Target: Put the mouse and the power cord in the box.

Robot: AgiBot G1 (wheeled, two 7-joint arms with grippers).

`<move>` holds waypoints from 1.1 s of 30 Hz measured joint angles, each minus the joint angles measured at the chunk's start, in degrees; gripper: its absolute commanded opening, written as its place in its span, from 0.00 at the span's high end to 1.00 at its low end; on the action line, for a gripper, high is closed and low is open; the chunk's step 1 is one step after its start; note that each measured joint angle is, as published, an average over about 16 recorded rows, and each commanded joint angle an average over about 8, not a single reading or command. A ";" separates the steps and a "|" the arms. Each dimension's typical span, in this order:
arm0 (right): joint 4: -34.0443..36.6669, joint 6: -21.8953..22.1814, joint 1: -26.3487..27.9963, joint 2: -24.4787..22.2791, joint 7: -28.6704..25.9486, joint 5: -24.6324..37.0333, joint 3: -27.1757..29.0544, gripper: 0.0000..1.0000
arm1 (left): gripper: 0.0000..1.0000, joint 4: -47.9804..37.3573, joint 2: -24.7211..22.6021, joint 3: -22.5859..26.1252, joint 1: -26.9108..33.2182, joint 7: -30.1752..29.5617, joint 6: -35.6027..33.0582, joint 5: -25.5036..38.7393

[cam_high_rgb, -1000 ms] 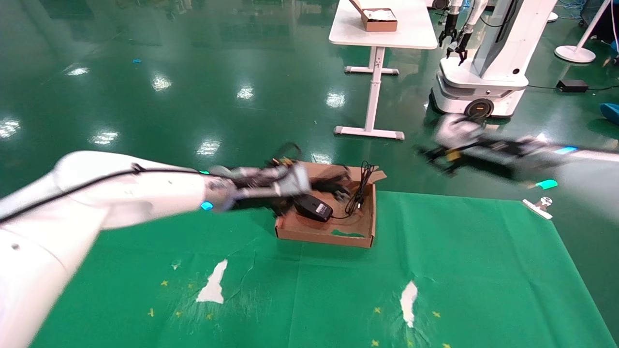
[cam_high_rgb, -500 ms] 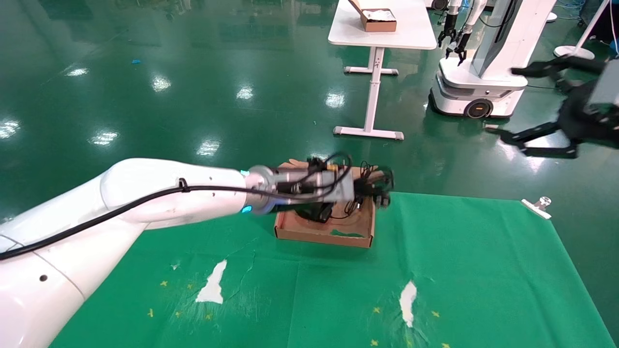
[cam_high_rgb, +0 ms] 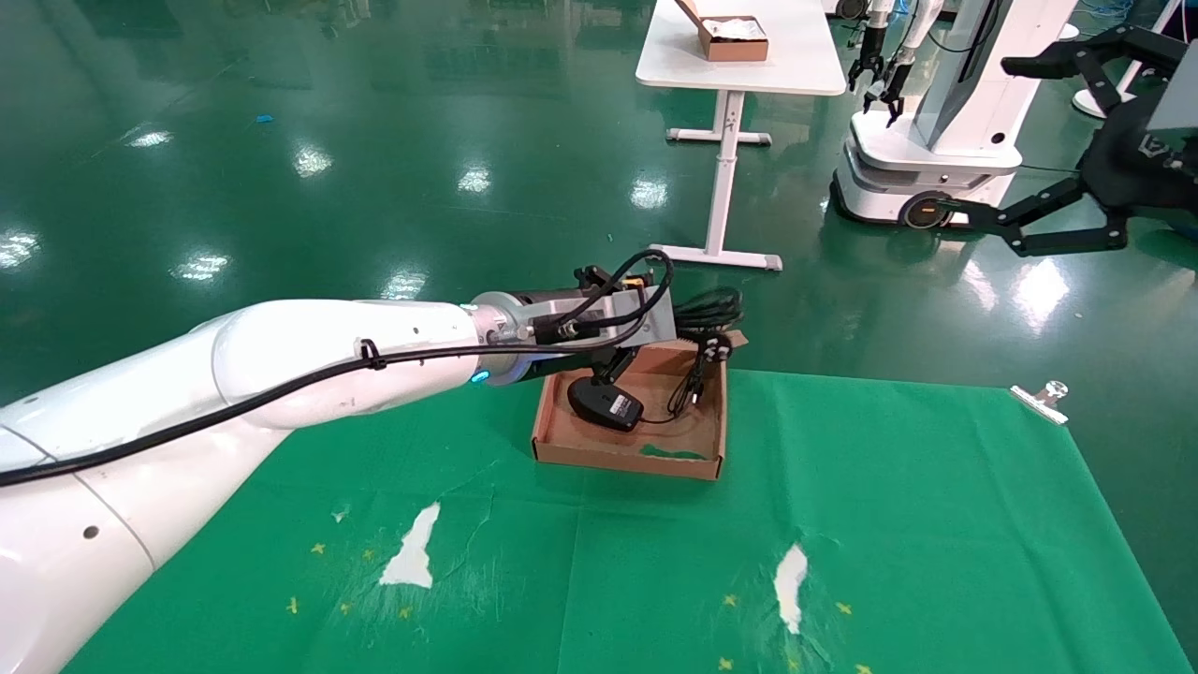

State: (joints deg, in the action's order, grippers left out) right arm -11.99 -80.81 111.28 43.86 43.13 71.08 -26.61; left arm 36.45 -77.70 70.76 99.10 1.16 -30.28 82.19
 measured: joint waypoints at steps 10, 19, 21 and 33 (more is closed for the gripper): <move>-6.98 -0.83 -5.31 -0.98 -6.04 -3.27 1.20 0.00 | 0.00 5.13 5.61 -6.58 -4.84 -1.90 -6.86 -5.48; -16.31 -1.51 -12.90 -2.32 -14.22 -7.70 2.81 0.00 | 0.00 10.83 12.22 -15.16 -10.67 -3.69 -15.52 -11.69; -18.38 -1.66 -14.58 -2.62 -16.04 -8.69 3.16 0.00 | 0.00 12.10 13.69 -17.07 -11.96 -4.08 -17.44 -13.07; -30.85 -2.59 -24.72 -4.42 -26.95 -14.61 5.31 0.00 | 0.00 19.71 22.51 -28.53 -19.74 -6.46 -28.99 -21.36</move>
State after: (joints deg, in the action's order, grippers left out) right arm -42.84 -83.40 86.56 39.44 16.17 56.47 -21.31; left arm 56.16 -55.20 42.23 79.36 -5.30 -59.27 60.83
